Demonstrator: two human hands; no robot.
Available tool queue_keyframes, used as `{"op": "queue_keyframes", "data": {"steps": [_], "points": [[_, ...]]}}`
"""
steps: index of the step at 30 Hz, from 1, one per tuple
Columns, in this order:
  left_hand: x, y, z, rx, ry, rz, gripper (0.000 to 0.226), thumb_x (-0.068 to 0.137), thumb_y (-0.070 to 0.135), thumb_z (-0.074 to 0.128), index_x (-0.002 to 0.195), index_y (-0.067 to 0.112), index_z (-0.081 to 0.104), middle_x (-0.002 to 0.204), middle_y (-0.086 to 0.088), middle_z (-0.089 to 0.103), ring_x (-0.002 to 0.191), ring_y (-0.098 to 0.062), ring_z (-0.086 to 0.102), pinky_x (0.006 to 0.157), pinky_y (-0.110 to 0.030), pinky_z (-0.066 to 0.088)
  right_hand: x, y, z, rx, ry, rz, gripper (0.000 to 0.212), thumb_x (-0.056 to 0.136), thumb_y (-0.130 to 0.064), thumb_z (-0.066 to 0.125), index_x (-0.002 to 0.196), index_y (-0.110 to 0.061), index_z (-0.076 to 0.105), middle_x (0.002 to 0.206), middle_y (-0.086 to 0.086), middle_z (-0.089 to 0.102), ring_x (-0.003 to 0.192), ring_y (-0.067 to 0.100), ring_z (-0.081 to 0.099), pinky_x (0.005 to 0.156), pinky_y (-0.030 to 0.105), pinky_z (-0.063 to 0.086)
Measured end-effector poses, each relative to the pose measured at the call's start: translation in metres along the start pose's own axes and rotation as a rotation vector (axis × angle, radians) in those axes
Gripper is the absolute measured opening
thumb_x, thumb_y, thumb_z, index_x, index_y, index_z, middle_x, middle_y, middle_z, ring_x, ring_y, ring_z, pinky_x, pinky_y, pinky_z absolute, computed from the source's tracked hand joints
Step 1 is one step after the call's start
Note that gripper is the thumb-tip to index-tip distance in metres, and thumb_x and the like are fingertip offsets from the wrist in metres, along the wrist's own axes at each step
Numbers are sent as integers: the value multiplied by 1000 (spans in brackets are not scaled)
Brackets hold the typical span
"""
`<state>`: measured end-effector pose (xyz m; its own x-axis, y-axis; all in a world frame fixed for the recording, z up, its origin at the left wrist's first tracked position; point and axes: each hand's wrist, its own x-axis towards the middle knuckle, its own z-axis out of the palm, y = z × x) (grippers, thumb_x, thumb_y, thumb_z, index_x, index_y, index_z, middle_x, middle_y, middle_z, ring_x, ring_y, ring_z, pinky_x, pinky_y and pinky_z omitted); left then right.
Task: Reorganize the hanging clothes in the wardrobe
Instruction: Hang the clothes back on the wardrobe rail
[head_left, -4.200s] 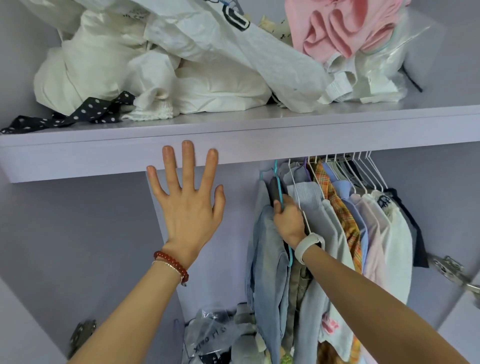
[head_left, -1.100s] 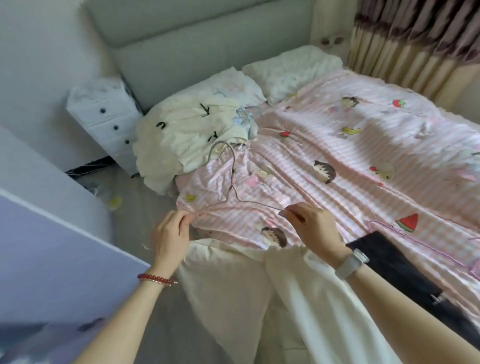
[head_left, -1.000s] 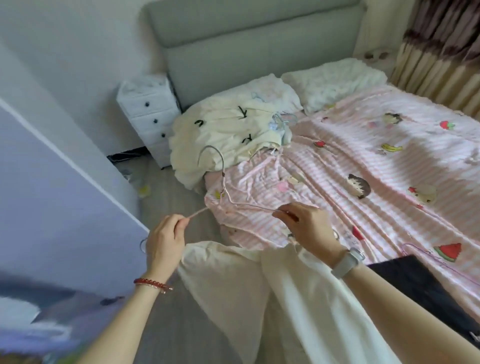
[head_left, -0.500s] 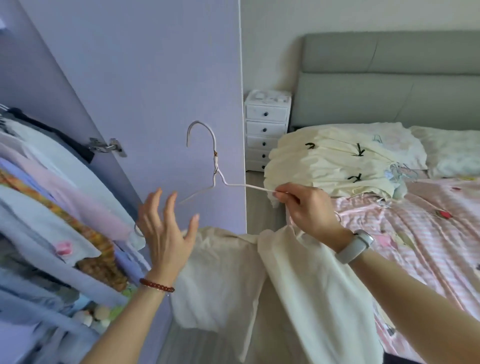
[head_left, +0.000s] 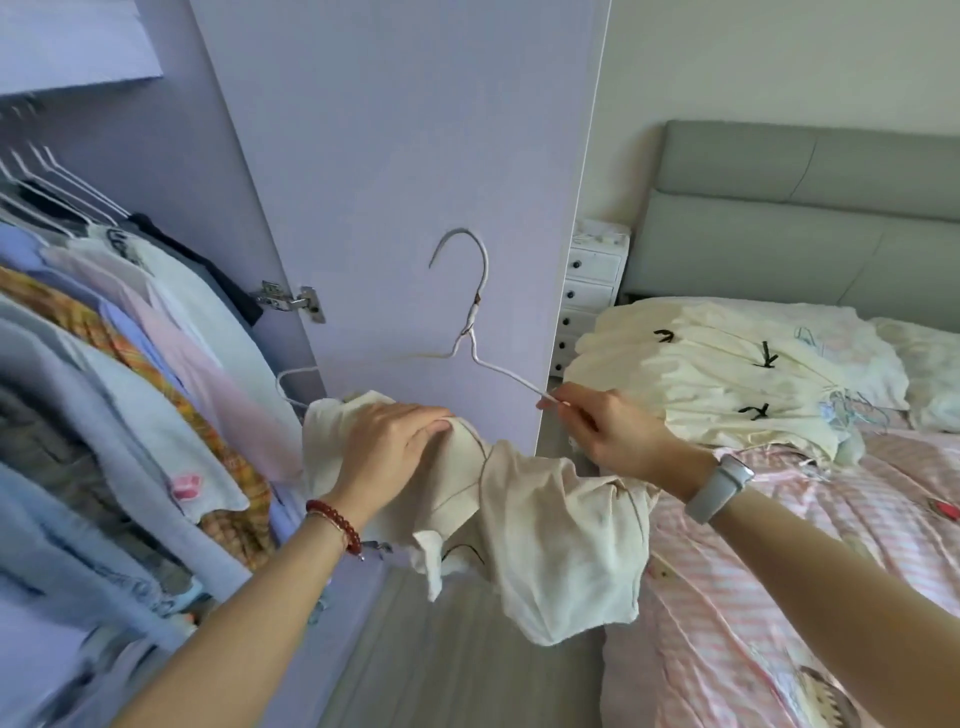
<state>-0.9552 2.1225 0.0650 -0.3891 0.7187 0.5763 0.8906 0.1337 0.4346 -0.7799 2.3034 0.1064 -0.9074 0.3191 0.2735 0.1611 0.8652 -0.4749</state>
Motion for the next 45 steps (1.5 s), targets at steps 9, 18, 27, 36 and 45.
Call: {"op": "queue_keyframes", "data": {"steps": [9,18,27,36,45], "points": [[5,2,-50,132,260,-62,17,83,3,57,90,0,71,86,-10,72,79,-18,64,77,-23,45,66,6,40,-132,173,108,24,95,-33,43,105,-26,63,86,8,69,82,37,60,65,36,44],[-47,-1,-91,223,293,-112,27,86,14,49,86,-1,71,82,-11,71,83,-10,57,80,-25,44,121,-4,96,-48,92,147,25,96,-30,40,105,-24,63,93,13,68,86,38,59,64,33,38],[-98,15,-131,204,264,-275,32,87,26,50,84,3,72,73,-2,68,72,-9,55,74,-23,42,147,-31,146,79,-88,262,23,92,-25,42,94,-32,64,92,11,63,74,31,46,68,32,37],[-173,-29,-93,589,-673,-849,42,95,37,41,137,30,37,143,9,36,129,-17,33,100,-35,29,135,-103,127,212,128,-301,23,94,-24,48,94,-11,67,68,15,66,61,39,58,56,39,44],[-99,-16,-58,-137,95,-980,37,90,45,50,115,18,53,105,8,60,100,-11,55,81,-21,40,124,-122,101,305,109,-304,22,93,-29,49,89,-17,68,49,-16,41,56,19,39,56,29,33]]}}
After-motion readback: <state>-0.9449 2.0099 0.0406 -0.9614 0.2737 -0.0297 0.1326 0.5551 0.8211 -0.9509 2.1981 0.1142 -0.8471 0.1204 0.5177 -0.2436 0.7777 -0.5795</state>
